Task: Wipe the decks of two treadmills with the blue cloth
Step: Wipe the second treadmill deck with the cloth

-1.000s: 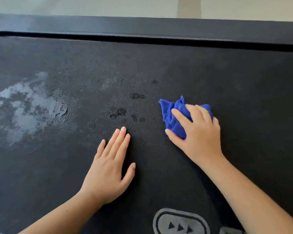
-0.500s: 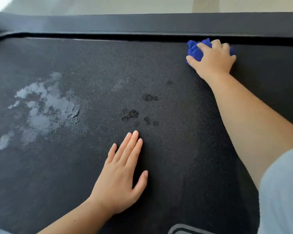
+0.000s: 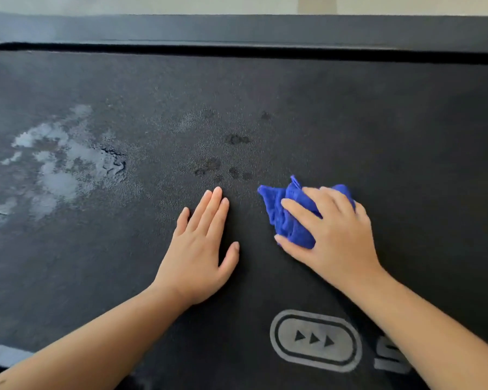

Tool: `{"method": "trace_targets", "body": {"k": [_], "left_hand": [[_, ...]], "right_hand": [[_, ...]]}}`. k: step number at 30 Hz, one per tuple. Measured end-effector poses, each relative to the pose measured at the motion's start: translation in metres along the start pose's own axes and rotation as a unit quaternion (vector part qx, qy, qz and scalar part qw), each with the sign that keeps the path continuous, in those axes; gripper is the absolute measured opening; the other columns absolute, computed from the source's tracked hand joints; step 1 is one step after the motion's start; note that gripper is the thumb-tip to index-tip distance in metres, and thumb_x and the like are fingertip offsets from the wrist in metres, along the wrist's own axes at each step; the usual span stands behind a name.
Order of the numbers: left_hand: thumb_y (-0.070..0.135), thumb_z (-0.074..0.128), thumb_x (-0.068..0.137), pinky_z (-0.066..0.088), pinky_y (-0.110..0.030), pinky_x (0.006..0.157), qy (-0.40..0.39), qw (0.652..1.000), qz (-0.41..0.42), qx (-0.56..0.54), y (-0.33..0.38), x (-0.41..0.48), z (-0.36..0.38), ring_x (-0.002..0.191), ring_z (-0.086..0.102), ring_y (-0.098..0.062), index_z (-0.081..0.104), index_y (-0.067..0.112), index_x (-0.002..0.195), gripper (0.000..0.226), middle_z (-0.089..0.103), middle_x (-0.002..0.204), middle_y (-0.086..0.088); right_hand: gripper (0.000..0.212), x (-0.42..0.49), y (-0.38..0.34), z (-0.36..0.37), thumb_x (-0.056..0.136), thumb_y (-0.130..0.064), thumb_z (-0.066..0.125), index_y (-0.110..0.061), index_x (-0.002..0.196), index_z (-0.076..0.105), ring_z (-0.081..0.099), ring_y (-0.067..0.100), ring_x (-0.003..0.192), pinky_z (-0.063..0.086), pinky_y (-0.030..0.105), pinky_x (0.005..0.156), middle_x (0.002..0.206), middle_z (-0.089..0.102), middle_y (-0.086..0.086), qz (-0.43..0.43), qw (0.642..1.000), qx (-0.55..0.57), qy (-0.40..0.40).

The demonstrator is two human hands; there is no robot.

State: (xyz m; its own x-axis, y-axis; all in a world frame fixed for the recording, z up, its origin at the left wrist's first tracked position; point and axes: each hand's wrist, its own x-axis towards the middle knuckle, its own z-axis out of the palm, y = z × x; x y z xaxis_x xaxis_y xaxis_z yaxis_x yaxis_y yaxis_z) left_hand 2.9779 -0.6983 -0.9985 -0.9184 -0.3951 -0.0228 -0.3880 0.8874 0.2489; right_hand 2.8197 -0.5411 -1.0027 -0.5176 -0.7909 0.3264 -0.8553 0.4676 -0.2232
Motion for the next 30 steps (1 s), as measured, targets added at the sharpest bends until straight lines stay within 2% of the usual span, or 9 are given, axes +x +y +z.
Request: {"method": "trace_targets", "body": {"k": [2, 5, 7, 9, 13, 19, 22, 25, 30], "left_hand": [[0.049, 0.022, 0.085, 0.0, -0.035, 0.112, 0.004, 1.0, 0.0, -0.006, -0.001, -0.001, 0.0, 0.141, -0.005, -0.009, 0.019, 0.012, 0.147, 0.072, 0.004, 0.155, 0.001], [0.053, 0.014, 0.082, -0.006, -0.033, 0.112, -0.002, 1.0, 0.0, -0.008, 0.0, 0.0, 0.001, 0.14, -0.012, -0.006, 0.011, 0.015, 0.148, 0.076, -0.003, 0.155, 0.003], [0.054, 0.01, 0.08, -0.006, -0.034, 0.112, -0.001, 1.0, 0.003, -0.007, -0.001, 0.0, 0.001, 0.14, -0.012, -0.008, 0.01, 0.015, 0.148, 0.079, -0.003, 0.156, 0.002], [0.054, 0.011, 0.08, -0.005, -0.036, 0.112, -0.001, 1.0, 0.008, -0.009, -0.001, -0.001, 0.002, 0.142, -0.009, -0.011, 0.011, 0.013, 0.148, 0.079, -0.001, 0.156, 0.0], [0.044, 0.028, 0.093, -0.004, -0.039, 0.113, -0.014, 1.0, 0.012, -0.013, -0.001, 0.0, 0.002, 0.142, -0.008, -0.014, 0.011, 0.01, 0.147, 0.067, -0.003, 0.156, -0.003], [0.037, 0.035, 0.095, -0.002, -0.042, 0.113, -0.021, 0.999, 0.027, -0.034, -0.005, -0.001, -0.004, 0.143, -0.005, -0.019, 0.017, 0.006, 0.145, 0.062, 0.001, 0.156, -0.008], [0.032, 0.034, 0.097, 0.0, -0.039, 0.113, -0.039, 0.996, 0.077, -0.037, -0.016, -0.006, -0.011, 0.143, -0.004, -0.019, 0.016, 0.008, 0.146, 0.058, 0.002, 0.156, -0.007], [0.034, 0.028, 0.099, -0.002, -0.034, 0.113, -0.065, 0.988, 0.139, 0.007, -0.048, -0.027, -0.019, 0.142, -0.007, -0.013, 0.007, 0.012, 0.148, 0.057, -0.005, 0.156, -0.001], [0.045, 0.026, 0.097, -0.003, -0.03, 0.113, -0.06, 0.993, 0.095, 0.032, -0.094, -0.052, -0.029, 0.141, -0.009, -0.01, 0.005, 0.015, 0.148, 0.063, -0.008, 0.155, 0.002]], "right_hand": [[0.054, 0.041, 0.014, 0.01, 0.075, -0.061, 0.048, -0.024, 0.11, 0.067, 0.056, 0.034, 0.106, 0.044, 0.048, 0.077, 0.115, 0.061, 0.008, 0.043, 0.999, -0.021, 0.008], [0.057, 0.096, 0.031, 0.022, 0.084, -0.06, 0.049, -0.027, 0.13, 0.052, 0.038, 0.033, 0.121, 0.036, 0.051, 0.091, 0.133, 0.045, 0.008, 0.157, 0.986, -0.053, -0.027], [0.059, 0.105, 0.032, 0.027, 0.087, -0.06, 0.046, -0.027, 0.135, 0.045, 0.033, 0.032, 0.124, 0.033, 0.052, 0.094, 0.137, 0.04, 0.008, 0.173, 0.982, -0.067, -0.041], [0.06, 0.084, 0.024, 0.024, 0.086, -0.062, 0.046, -0.025, 0.133, 0.049, 0.036, 0.033, 0.122, 0.036, 0.052, 0.09, 0.134, 0.043, 0.01, 0.154, 0.986, -0.061, -0.029], [0.064, -0.004, -0.009, 0.004, 0.077, -0.064, 0.04, -0.021, 0.117, 0.063, 0.051, 0.036, 0.107, 0.044, 0.05, 0.074, 0.118, 0.057, 0.01, 0.1, 0.993, -0.058, 0.031], [0.058, -0.11, -0.073, -0.02, 0.077, -0.059, 0.045, -0.021, 0.116, 0.066, 0.052, 0.032, 0.11, 0.047, 0.049, 0.077, 0.12, 0.059, 0.007, 0.086, 0.995, -0.055, 0.008], [0.058, -0.122, -0.078, -0.024, 0.077, -0.059, 0.046, -0.021, 0.115, 0.067, 0.05, 0.031, 0.112, 0.047, 0.049, 0.08, 0.121, 0.06, 0.009, 0.095, 0.994, -0.059, 0.0], [0.058, -0.112, -0.097, -0.016, 0.077, -0.059, 0.045, -0.019, 0.114, 0.067, 0.055, 0.038, 0.108, 0.048, 0.052, 0.076, 0.119, 0.061, 0.013, 0.105, 0.991, -0.077, 0.02], [0.06, -0.066, -0.165, 0.017, 0.076, -0.062, 0.041, -0.024, 0.113, 0.068, 0.058, 0.036, 0.106, 0.048, 0.051, 0.072, 0.118, 0.062, 0.011, 0.064, 0.995, -0.075, 0.013]]}}
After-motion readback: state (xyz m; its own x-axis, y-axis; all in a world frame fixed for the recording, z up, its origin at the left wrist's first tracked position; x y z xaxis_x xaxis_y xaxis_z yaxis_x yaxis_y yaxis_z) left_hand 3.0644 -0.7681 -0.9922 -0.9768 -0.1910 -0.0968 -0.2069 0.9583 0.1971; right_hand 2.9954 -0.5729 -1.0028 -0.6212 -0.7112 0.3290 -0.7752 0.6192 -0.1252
